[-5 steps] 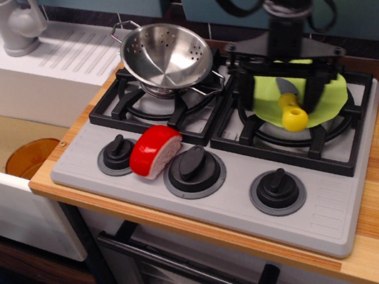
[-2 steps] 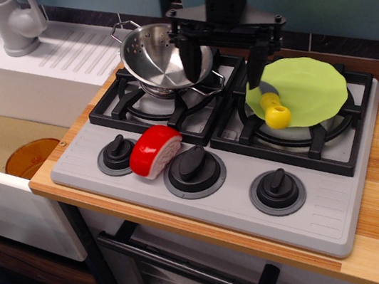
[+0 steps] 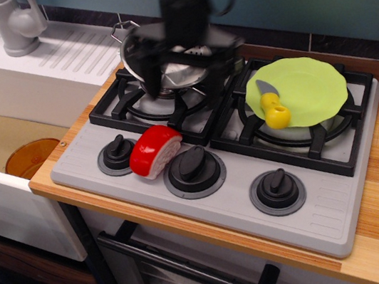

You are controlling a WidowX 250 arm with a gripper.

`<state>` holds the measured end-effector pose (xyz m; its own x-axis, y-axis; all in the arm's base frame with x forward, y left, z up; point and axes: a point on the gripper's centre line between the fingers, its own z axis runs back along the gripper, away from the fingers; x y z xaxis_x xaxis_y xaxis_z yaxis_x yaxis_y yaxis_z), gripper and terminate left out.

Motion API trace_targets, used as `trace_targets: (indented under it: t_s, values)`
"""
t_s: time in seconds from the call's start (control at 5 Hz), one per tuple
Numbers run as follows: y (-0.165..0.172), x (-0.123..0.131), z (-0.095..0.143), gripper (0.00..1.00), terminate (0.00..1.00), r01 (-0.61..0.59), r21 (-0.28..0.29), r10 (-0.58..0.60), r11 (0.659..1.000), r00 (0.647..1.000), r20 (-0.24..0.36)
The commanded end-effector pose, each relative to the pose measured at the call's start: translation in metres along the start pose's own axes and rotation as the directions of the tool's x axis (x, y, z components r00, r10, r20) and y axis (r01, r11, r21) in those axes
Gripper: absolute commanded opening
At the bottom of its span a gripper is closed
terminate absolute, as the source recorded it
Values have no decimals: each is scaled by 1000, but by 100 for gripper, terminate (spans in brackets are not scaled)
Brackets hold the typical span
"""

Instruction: End effector transition from object to object

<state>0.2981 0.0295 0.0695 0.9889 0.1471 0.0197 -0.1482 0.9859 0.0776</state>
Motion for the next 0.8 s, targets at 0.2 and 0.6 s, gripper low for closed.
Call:
trace_targets:
  t_s: [0.2, 0.6]
  values:
    - [12, -8, -14, 100, 0, 0, -21, 3, 1000, 988, 155]
    - [-1, 4, -36, 100, 0, -8, -63, 18, 998, 989, 147]
